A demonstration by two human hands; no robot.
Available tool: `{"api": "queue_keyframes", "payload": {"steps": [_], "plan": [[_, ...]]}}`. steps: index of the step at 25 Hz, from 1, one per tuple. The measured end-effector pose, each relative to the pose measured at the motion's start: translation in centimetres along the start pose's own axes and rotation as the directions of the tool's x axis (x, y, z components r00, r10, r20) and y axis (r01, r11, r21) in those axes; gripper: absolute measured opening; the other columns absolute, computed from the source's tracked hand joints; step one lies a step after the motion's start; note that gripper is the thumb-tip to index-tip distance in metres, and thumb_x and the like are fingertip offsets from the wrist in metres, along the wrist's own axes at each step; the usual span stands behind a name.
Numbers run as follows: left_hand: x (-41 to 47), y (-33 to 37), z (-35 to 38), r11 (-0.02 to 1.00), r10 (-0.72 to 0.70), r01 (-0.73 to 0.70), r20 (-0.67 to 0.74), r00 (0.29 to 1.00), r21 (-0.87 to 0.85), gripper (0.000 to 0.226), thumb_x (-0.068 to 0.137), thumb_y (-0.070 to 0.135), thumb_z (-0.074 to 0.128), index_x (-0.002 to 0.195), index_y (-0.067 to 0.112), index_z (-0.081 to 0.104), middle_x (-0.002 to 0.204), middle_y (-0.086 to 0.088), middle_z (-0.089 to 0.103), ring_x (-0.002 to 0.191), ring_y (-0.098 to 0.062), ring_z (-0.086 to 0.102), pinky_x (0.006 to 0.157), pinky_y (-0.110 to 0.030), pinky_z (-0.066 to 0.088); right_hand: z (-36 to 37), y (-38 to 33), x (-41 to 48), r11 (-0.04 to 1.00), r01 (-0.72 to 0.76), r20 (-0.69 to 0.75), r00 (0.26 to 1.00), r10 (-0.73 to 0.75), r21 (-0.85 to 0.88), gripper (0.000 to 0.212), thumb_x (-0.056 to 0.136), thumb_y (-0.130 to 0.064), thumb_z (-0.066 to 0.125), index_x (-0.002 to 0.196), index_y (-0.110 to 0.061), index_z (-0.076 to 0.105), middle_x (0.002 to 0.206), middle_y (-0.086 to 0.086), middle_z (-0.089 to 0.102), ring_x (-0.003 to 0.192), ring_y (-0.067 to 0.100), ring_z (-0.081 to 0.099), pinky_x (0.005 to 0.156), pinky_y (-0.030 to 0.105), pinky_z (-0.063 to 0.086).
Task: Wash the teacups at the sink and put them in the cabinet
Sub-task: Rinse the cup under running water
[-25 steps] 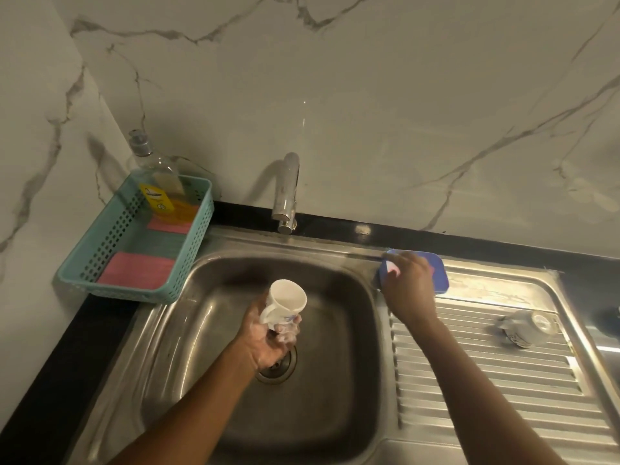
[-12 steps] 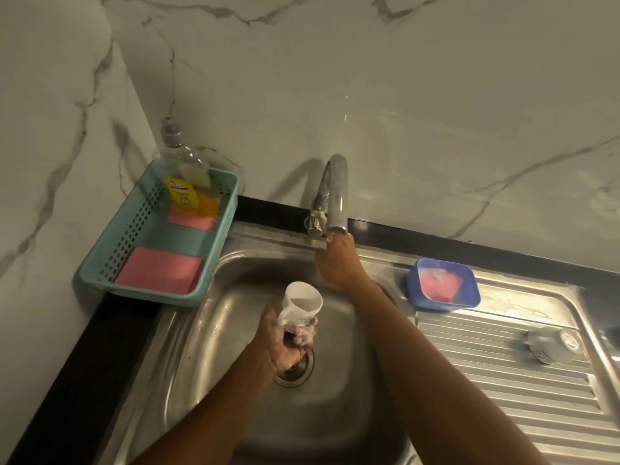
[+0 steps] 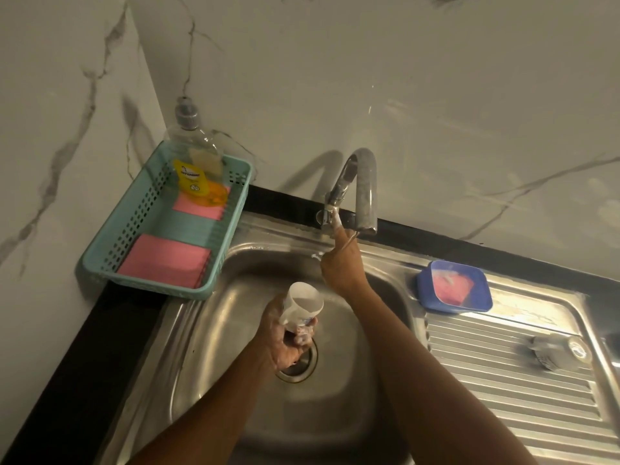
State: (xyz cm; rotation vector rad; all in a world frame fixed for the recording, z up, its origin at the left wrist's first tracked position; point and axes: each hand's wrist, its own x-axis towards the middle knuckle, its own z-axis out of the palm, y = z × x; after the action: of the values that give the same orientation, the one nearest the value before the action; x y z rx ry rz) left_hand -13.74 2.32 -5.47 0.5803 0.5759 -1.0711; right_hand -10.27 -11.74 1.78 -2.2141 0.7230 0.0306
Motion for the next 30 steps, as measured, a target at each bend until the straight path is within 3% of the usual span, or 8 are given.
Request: {"api": "queue_keyframes", "payload": {"steps": [12, 17, 20, 22, 23, 25, 26, 30], "plan": [[0.2, -0.8, 0.2, 1.0, -0.011, 0.01, -0.059, 0.998, -0.018, 0.048, 0.082, 0.042, 0.053, 0.094, -0.004, 0.062, 0.068, -0.014, 0.052, 0.036, -0.011, 0.039, 0.034, -0.018, 0.028, 0.5, 1.3, 0.1, 0.998, 0.051, 0.029, 0.998, -0.049, -0.044, 0.066, 0.095, -0.005, 0.062, 0.153, -0.019, 0.031, 0.14, 0.009, 0.049, 0.124, 0.026, 0.055, 0.092, 0.026, 0.047], [0.2, -0.8, 0.3, 1.0, -0.002, 0.002, -0.055, 0.999, -0.005, 0.049, 0.074, 0.041, 0.056, 0.094, -0.004, 0.062, 0.069, -0.014, 0.051, 0.036, -0.011, 0.039, 0.035, -0.018, 0.028, 1.1, 1.9, 0.0, 0.998, 0.021, 0.047, 0.999, -0.018, -0.063, 0.073, 0.09, -0.015, 0.072, 0.15, -0.021, 0.031, 0.134, 0.01, 0.056, 0.12, 0.031, 0.059, 0.094, 0.049, 0.058], [0.2, -0.8, 0.2, 1.0, 0.002, -0.001, -0.051, 0.999, 0.011, 0.049, 0.075, 0.042, 0.056, 0.094, -0.003, 0.062, 0.068, -0.014, 0.052, 0.036, -0.012, 0.039, 0.035, -0.019, 0.029, 2.0, 1.9, -0.7, 0.984, -0.018, -0.029, 0.999, 0.024, 0.179, 0.05, 0.095, -0.019, 0.066, 0.138, -0.023, 0.041, 0.121, 0.009, 0.062, 0.109, 0.027, 0.065, 0.09, 0.046, 0.06], [0.2, -0.5, -0.1, 1.0, 0.007, -0.006, -0.045, 0.999, 0.02, 0.049, 0.075, 0.042, 0.056, 0.094, -0.003, 0.062, 0.067, -0.013, 0.051, 0.036, -0.012, 0.039, 0.035, -0.019, 0.029, 2.2, 1.6, -1.6, 0.776, -0.222, 0.075, 0.972, 0.221, 0.59, 0.031, 0.097, -0.013, 0.061, 0.127, -0.009, 0.052, 0.115, 0.017, 0.066, 0.099, 0.027, 0.068, 0.09, 0.045, 0.06], [0.2, -0.4, -0.1, 1.0, 0.005, -0.004, -0.041, 0.999, 0.023, 0.048, 0.075, 0.042, 0.055, 0.093, -0.002, 0.061, 0.066, -0.012, 0.05, 0.036, -0.011, 0.039, 0.034, -0.019, 0.029, 2.2, 1.5, -1.8, 0.527, -0.367, 0.236, 0.924, 0.3, 0.766, 0.026, 0.098, -0.007, 0.059, 0.123, 0.001, 0.058, 0.114, 0.022, 0.067, 0.099, 0.029, 0.068, 0.092, 0.045, 0.059], [0.2, -0.3, -0.5, 1.0, -0.008, 0.009, -0.046, 0.999, 0.019, 0.047, 0.074, 0.042, 0.054, 0.091, -0.002, 0.06, 0.065, -0.011, 0.05, 0.036, -0.011, 0.038, 0.033, -0.019, 0.029, 2.3, 2.2, -1.7, 0.103, -0.538, 0.493, 0.822, 0.287, 0.837, 0.025, 0.098, 0.003, 0.054, 0.119, 0.014, 0.061, 0.117, 0.029, 0.067, 0.108, 0.036, 0.069, 0.096, 0.043, 0.057], [0.2, -0.2, -0.7, 1.0, -0.012, 0.013, -0.05, 0.999, 0.017, 0.047, 0.074, 0.042, 0.054, 0.09, -0.002, 0.06, 0.065, -0.011, 0.051, 0.036, -0.011, 0.038, 0.033, -0.019, 0.029, 2.3, 2.4, -1.4, 0.063, -0.578, 0.542, 0.794, 0.275, 0.814, 0.025, 0.098, 0.005, 0.052, 0.119, 0.016, 0.06, 0.118, 0.032, 0.066, 0.113, 0.039, 0.067, 0.096, 0.043, 0.057], [0.3, -0.2, -2.1, 1.0, -0.022, 0.021, -0.075, 0.997, -0.009, 0.048, 0.074, 0.043, 0.056, 0.093, -0.001, 0.058, 0.066, -0.013, 0.052, 0.037, -0.012, 0.038, 0.033, -0.019, 0.029, 2.8, 2.7, -0.7, 0.417, -0.58, 0.517, 0.814, 0.265, 0.699, 0.019, 0.099, 0.005, 0.051, 0.113, 0.012, 0.062, 0.111, 0.027, 0.069, 0.101, 0.032, 0.072, 0.088, 0.034, 0.061]]}}
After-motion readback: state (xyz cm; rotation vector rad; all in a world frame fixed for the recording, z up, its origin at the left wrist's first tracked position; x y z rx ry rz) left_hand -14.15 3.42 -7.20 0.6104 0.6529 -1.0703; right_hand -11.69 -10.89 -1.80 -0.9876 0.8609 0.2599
